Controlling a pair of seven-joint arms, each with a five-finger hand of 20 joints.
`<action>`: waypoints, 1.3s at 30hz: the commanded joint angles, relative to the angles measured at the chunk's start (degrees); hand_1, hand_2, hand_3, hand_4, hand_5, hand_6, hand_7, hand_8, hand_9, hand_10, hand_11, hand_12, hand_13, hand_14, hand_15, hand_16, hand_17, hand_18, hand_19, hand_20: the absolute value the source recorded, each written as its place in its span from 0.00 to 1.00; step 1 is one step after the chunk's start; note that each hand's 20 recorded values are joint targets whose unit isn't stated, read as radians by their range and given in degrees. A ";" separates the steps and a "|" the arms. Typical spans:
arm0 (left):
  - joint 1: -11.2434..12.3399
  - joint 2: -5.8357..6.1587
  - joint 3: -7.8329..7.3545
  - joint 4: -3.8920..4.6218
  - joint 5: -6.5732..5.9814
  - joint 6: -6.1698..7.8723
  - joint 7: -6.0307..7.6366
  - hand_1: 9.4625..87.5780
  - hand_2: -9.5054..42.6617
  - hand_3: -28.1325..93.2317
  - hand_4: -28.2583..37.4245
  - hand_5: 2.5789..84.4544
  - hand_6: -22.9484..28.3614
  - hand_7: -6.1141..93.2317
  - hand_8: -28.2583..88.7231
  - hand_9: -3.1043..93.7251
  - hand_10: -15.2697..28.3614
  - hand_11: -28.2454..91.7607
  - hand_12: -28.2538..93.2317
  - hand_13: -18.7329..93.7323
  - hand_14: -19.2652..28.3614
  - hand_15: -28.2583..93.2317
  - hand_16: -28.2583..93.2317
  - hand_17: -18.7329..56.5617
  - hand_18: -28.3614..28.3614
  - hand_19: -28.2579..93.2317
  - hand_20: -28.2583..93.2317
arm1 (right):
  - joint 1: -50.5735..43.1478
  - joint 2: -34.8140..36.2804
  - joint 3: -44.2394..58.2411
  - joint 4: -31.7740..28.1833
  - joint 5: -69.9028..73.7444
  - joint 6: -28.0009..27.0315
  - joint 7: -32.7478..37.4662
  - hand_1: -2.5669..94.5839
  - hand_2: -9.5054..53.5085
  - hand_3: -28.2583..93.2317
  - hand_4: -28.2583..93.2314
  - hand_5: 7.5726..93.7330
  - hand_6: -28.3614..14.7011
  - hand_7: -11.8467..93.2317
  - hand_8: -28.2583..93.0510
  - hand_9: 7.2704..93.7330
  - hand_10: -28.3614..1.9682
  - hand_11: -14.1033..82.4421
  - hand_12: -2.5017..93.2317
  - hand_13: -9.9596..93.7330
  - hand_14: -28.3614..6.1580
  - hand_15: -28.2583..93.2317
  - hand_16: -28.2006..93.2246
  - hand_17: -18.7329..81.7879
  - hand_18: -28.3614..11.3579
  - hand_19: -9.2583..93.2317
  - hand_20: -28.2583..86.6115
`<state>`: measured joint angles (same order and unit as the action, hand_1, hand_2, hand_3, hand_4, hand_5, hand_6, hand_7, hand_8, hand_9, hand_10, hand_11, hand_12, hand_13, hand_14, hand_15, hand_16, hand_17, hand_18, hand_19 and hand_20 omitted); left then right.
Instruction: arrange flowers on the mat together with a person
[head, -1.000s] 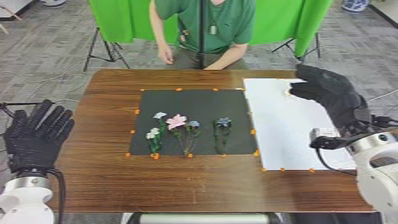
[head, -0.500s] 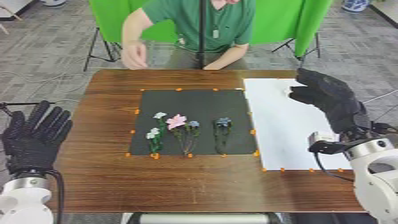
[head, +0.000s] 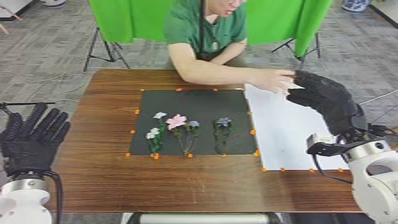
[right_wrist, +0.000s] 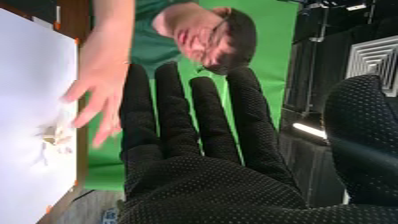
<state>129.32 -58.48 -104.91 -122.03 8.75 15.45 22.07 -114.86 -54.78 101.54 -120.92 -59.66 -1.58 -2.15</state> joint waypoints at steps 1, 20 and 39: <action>1.15 -0.38 -0.06 0.14 0.01 0.49 -0.43 0.22 0.38 0.80 0.00 0.49 0.62 0.19 0.16 0.43 0.74 0.43 0.33 0.41 0.74 0.50 0.18 0.19 0.73 0.46 0.32 | -0.78 -0.38 -0.67 -0.28 -0.25 -1.13 0.97 0.22 0.30 0.82 0.05 0.39 0.60 0.22 0.16 0.36 0.50 0.19 0.19 0.44 0.40 0.33 0.45 0.36 0.28 0.39 0.41; 0.90 0.07 0.64 -0.18 -2.59 2.53 0.87 0.21 0.38 0.81 0.00 0.50 0.62 0.19 0.16 0.43 0.74 0.43 0.33 0.41 0.74 0.51 0.19 0.18 0.74 0.46 0.32 | 0.30 -1.07 -3.53 -0.46 -1.27 -1.88 2.30 0.22 0.31 0.83 0.05 0.39 0.61 0.22 0.16 0.36 0.50 0.19 0.19 0.43 0.39 0.34 0.45 0.36 0.28 0.39 0.41; 1.57 0.00 0.26 -0.38 -2.14 1.51 0.84 0.21 0.39 0.81 0.00 0.50 0.62 0.20 0.16 0.44 0.74 0.44 0.33 0.41 0.74 0.52 0.18 0.18 0.74 0.47 0.32 | 0.07 -1.03 -3.41 -0.58 -1.14 -1.37 2.49 0.23 0.31 0.83 0.05 0.39 0.61 0.22 0.16 0.35 0.50 0.19 0.19 0.42 0.39 0.35 0.45 0.35 0.28 0.40 0.40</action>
<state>129.58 -57.96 -104.54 -122.62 5.55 18.06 23.52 -114.57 -55.79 97.90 -121.40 -60.54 -3.59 0.37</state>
